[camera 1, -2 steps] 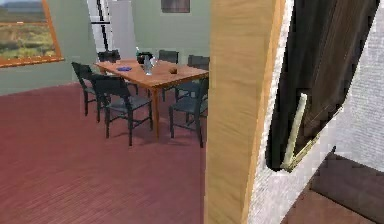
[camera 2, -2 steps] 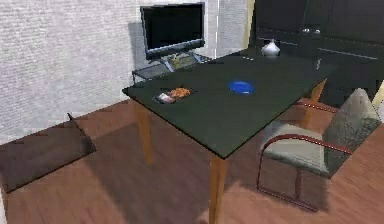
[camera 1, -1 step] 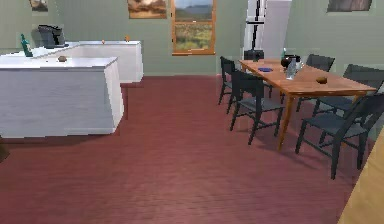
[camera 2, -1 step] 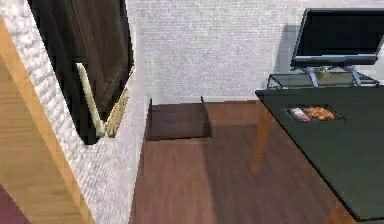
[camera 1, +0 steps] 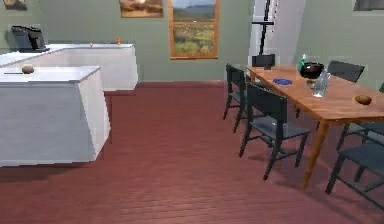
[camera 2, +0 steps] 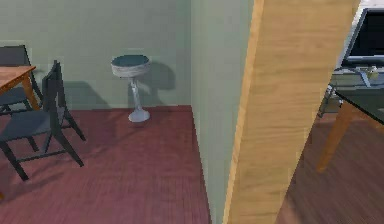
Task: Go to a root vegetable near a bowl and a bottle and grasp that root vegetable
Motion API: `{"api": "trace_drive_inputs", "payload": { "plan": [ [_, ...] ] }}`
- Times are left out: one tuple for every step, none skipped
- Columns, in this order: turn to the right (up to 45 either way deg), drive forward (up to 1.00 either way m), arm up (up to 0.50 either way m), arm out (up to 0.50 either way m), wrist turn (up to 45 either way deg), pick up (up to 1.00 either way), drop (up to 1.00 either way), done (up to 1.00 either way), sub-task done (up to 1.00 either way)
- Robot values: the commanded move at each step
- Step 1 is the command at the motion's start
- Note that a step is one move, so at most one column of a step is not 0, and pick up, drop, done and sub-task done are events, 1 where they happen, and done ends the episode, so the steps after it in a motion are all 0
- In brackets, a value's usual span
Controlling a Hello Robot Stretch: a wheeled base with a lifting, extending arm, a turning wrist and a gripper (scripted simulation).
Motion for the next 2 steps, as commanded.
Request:
{"api": "trace_drive_inputs", "payload": {
  "plan": [
    [-9.0, 0.0, 0.0, 0.0, 0.0, 0.0, 0.0, 0.0, 0.0],
    [0.0, 0.15, 0.0, 0.0, 0.0, 0.0, 0.0, 0.0, 0.0]
  ]
}}
